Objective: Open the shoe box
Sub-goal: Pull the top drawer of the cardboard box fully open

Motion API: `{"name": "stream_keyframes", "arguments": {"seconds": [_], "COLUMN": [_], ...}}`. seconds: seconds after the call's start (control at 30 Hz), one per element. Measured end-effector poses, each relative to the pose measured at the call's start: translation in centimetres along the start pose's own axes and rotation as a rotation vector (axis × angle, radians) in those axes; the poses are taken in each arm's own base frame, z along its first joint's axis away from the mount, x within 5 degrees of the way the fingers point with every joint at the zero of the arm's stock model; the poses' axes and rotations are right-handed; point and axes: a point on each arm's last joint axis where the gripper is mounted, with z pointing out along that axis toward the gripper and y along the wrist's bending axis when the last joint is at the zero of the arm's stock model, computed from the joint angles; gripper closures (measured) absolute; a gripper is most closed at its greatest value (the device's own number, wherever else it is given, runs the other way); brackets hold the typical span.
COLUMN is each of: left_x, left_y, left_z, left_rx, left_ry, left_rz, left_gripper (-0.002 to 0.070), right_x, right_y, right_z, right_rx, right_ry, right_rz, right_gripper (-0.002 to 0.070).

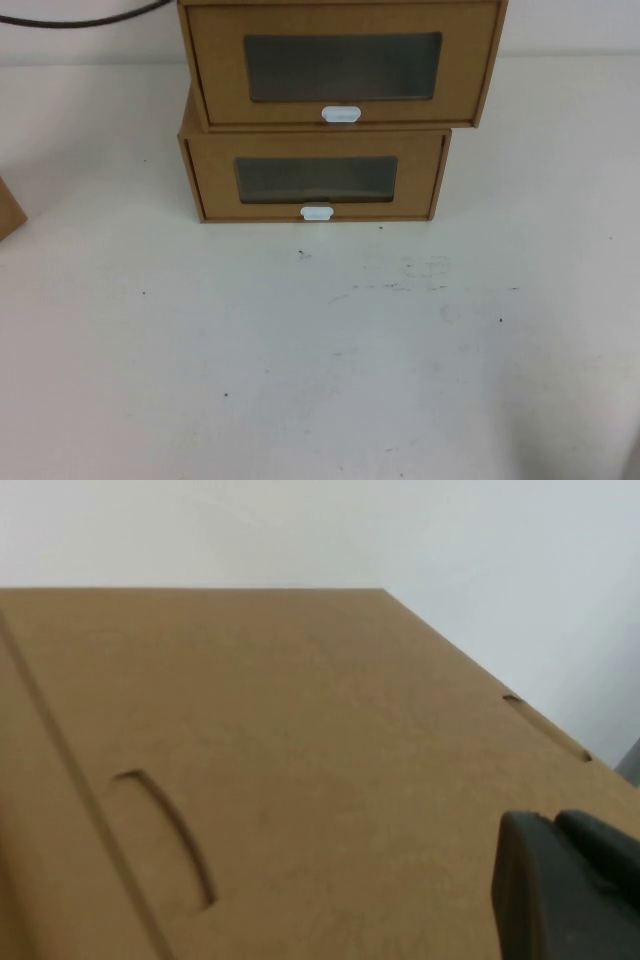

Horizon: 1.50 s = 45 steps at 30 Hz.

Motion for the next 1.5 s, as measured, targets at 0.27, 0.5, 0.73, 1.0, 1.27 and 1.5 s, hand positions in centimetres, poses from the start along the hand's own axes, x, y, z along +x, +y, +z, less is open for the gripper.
{"name": "stream_keyframes", "arguments": {"seconds": [0.27, 0.5, 0.73, 1.0, 1.27, 1.5], "left_x": [3.0, 5.7, 6.3, 6.6, 6.6, 6.6], "left_y": [-0.2, 1.2, 1.4, 1.5, 2.1, 2.5], "left_z": [4.9, 7.3, 7.8, 8.1, 7.8, 7.5], "left_rx": [0.028, 0.023, 0.046, 0.061, 0.075, 0.080], "left_ry": [0.014, 0.058, 0.069, 0.068, 0.071, 0.072], "left_rz": [-0.010, -0.043, -0.054, -0.075, -0.097, -0.109], "left_gripper": [0.0680, 0.0680, 0.0680, 0.0681, 0.0681, 0.0681], "right_x": [0.0, 0.0, 0.0, 0.4, -1.5, -5.9], "right_y": [0.0, 0.0, 0.0, 0.2, 2.6, 4.7], "right_z": [0.0, 0.0, 0.0, 0.0, 0.2, 2.6], "right_rx": [0.000, 0.000, 0.000, -0.022, -0.044, -0.001], "right_ry": [0.000, 0.000, 0.000, 0.039, 0.166, 0.215], "right_rz": [0.000, 0.000, 0.000, 0.008, -0.037, -0.045], "right_gripper": [0.0694, 0.0694, 0.0694, 0.0694, 0.0694, 0.0694]}}
